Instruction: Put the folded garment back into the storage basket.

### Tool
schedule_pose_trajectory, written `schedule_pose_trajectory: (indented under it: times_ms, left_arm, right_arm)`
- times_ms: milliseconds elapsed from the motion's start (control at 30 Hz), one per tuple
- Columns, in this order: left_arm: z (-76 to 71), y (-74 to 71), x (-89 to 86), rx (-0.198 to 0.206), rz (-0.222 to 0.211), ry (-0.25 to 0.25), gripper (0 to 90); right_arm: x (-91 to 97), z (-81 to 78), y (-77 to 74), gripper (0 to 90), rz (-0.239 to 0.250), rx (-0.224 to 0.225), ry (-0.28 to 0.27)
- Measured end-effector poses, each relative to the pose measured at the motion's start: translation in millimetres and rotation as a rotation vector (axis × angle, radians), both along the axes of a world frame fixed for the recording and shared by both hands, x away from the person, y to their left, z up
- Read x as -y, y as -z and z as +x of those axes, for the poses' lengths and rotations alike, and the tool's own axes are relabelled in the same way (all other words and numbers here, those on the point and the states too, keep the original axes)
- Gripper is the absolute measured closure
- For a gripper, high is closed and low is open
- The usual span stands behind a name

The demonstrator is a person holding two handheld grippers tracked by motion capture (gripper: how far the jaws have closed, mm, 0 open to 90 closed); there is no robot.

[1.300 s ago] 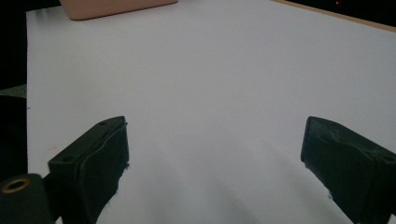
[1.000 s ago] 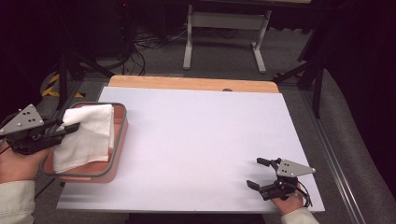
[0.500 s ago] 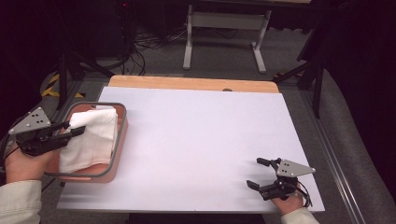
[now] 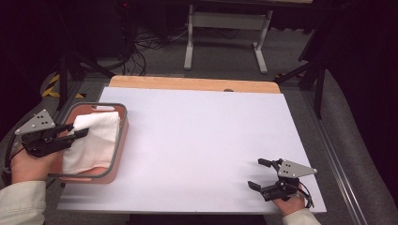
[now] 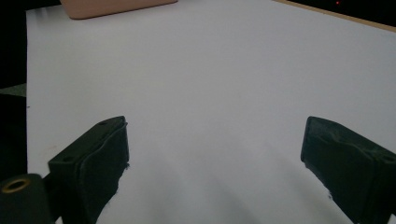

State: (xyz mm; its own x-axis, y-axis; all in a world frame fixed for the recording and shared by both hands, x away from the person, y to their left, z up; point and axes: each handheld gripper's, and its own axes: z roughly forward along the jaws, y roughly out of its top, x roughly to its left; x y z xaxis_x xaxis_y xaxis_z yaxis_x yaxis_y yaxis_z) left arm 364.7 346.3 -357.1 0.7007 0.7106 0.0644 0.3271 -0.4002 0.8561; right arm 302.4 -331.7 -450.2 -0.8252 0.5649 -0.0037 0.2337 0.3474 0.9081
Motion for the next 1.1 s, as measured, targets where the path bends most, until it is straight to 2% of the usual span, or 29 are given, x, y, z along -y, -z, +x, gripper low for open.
schedule_pose_trajectory:
  times_ms: [233,467,733,833,900,1000,1033,1100]
  left_arm:
    - [2.2,2.0,-0.4,-0.012,-0.011,-0.009,64.7]
    - [7.9,3.4,2.0,-0.017,-0.002,-0.014,64.0]
    - [12.3,8.0,4.3,-0.007,-0.003,-0.042,57.6]
    - [15.7,9.7,4.6,-0.018,-0.002,-0.058,55.6]
    - [18.6,11.0,4.4,-0.011,-0.008,-0.072,51.5]
    - [22.8,10.9,4.8,0.005,-0.037,-0.119,36.6]
    - [23.3,10.8,5.3,0.007,-0.037,-0.127,30.2]
    - [24.1,10.1,7.4,0.019,-0.027,-0.141,24.0]
  right_arm:
    - [-0.3,0.1,0.2,8.4,-0.003,0.001,0.001]
    - [-0.3,0.1,0.2,8.5,-0.003,0.002,0.0]
    - [-0.2,0.0,0.1,8.4,-0.002,0.003,-0.001]
    - [-0.2,0.0,0.1,8.4,-0.002,0.003,-0.002]
    - [-0.2,-0.3,-0.1,8.5,-0.002,0.004,-0.001]
    - [-0.1,-0.4,-0.2,8.4,-0.002,0.007,-0.001]
    - [-0.1,-0.4,-0.1,8.4,-0.002,0.008,-0.001]
    - [-0.1,-0.5,-0.1,8.4,-0.002,0.008,-0.001]
